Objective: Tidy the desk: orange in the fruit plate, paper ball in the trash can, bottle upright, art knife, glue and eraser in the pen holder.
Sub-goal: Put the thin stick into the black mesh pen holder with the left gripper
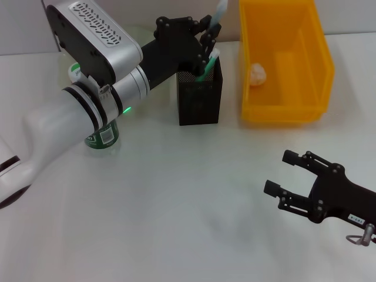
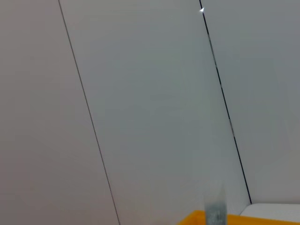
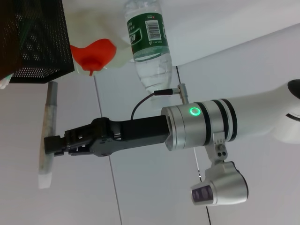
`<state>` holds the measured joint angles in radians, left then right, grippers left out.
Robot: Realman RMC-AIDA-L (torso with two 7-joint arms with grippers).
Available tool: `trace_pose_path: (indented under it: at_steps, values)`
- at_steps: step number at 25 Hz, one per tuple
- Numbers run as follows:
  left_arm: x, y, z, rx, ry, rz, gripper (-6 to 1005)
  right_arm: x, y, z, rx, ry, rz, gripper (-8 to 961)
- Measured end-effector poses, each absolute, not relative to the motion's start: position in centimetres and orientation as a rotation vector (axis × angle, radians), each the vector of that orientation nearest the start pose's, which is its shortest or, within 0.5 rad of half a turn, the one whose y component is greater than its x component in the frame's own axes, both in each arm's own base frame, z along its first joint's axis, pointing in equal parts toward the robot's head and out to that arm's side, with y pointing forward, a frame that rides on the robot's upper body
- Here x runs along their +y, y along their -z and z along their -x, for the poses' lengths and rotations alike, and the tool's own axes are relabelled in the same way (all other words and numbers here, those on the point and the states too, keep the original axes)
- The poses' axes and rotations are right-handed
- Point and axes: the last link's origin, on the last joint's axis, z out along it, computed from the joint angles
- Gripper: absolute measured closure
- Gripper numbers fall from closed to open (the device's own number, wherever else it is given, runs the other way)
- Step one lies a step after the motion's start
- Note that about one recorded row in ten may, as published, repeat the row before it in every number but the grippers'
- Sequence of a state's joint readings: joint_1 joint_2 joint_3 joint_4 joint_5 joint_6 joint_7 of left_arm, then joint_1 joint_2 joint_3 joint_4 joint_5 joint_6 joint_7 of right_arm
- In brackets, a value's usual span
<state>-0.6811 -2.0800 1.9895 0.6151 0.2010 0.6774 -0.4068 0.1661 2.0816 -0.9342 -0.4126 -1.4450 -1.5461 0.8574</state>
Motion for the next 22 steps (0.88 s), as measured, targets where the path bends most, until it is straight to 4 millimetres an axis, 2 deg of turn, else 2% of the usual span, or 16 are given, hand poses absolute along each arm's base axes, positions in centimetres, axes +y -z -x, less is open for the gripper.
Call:
trace_pose_path:
  at_steps: [22]
  values:
    - [40.09,9.54,12.76,-0.032,0.73,2.299,825,22.88,2.72,-32.41,0.575,-0.946,2.367,133]
